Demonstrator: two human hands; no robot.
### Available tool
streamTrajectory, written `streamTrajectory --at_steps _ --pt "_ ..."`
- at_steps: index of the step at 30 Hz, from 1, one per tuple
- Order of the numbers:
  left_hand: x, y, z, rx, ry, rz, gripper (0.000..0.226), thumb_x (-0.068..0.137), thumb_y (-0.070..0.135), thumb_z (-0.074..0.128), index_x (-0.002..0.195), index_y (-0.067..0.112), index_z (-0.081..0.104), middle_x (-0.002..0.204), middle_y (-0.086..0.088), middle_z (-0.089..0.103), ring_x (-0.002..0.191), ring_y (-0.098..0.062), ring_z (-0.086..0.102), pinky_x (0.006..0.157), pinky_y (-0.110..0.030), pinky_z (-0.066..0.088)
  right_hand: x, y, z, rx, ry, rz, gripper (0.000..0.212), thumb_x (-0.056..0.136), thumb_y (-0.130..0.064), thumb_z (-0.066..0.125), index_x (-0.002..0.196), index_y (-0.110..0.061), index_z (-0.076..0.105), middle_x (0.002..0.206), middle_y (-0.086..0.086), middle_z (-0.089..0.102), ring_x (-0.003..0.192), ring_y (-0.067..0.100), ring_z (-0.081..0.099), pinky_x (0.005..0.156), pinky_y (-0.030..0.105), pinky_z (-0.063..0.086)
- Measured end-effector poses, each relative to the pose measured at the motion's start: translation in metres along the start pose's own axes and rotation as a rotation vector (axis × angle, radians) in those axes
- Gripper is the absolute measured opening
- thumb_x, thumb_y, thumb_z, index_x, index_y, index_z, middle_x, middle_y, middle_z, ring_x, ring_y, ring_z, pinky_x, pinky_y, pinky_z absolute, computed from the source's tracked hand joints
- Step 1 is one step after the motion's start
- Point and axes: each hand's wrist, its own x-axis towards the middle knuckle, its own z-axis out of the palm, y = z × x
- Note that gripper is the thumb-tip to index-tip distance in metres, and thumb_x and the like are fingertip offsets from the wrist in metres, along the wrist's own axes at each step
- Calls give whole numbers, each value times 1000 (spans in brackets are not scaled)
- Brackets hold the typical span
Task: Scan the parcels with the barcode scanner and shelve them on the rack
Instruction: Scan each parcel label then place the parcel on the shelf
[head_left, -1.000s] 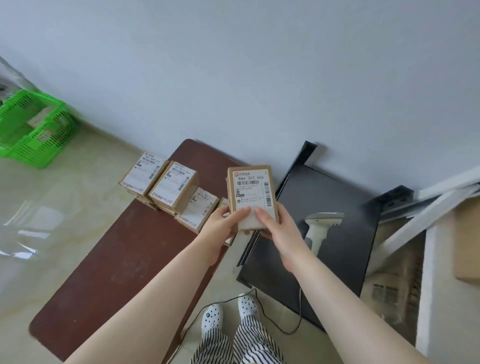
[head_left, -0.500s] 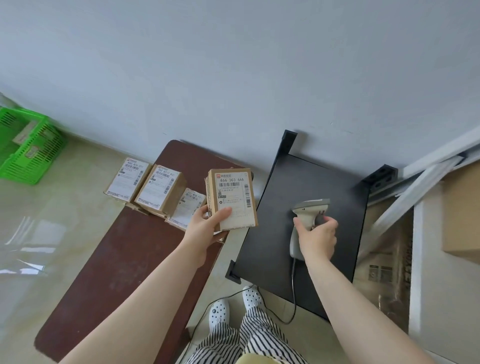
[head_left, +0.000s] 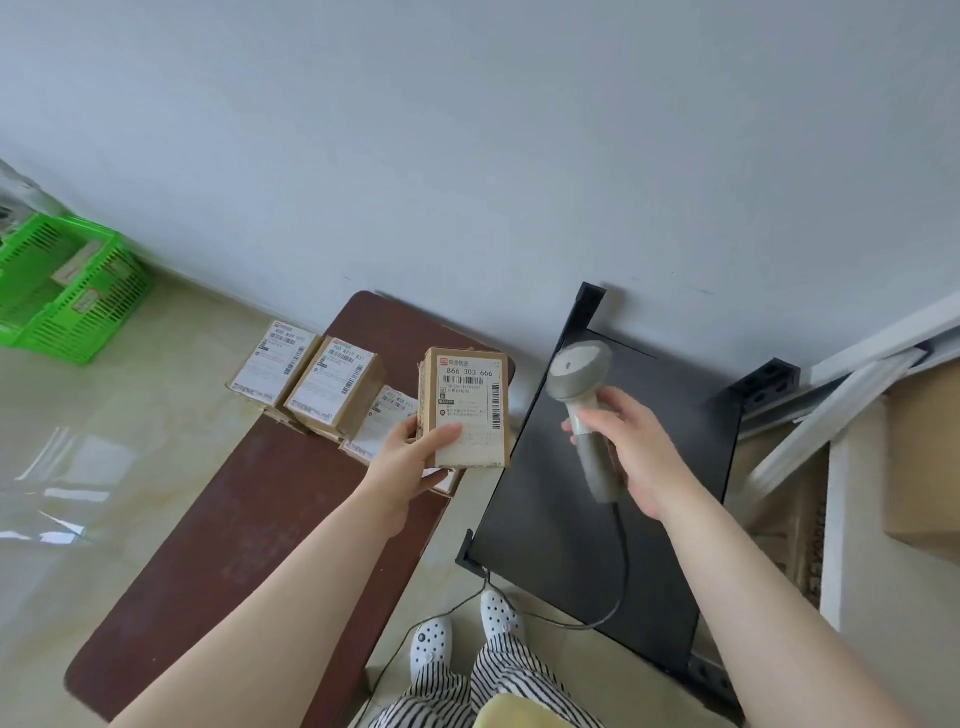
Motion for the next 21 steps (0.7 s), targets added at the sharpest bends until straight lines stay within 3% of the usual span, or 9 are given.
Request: streamTrajectory --at_steps 2,6,10,12,15,21 --pt "1 2 -2 1 -4 6 37 91 25 73 124 23 58 114 0 73 107 -16 68 102 -43 52 -8 -22 -2 -82 -154 -57 18 100 -22 55 112 -24 68 91 6 73 86 19 65 90 41 49" --pt "2 3 -7 -12 0 17 53 88 27 76 136 19 54 118 -2 74 108 -16 70 96 -39 55 -26 -49 4 -218 -275 -109 18 103 -27 52 113 -21 66 88 8 71 78 18 64 87 36 51" --pt "0 2 -8 -44 16 35 53 88 25 77 136 18 54 117 -2 74 106 -17 71 94 -38 56 -48 -57 22 26 -323 37 27 105 -27 42 100 -7 60 82 11 66 65 18 56 60 23 50" --pt "0 2 -7 -65 31 42 55 87 24 78 136 18 54 118 -3 73 105 -18 71 96 -40 56 -53 -57 32 172 -383 115 36 103 -33 40 102 -3 61 82 11 65 65 17 51 63 24 47" --pt "-2 0 -6 -95 51 47 54 87 22 77 136 17 54 119 -4 72 105 -19 71 95 -39 56 -54 -56 42 356 -437 201 43 96 -40 52 114 -2 60 85 13 63 67 18 50 67 25 47" --pt "-6 0 -3 -161 57 36 51 90 15 74 136 13 53 119 -7 72 103 -19 70 78 -29 56 -54 -53 52 500 -463 216 53 82 -40 68 119 -3 58 89 9 60 68 14 52 71 24 47"
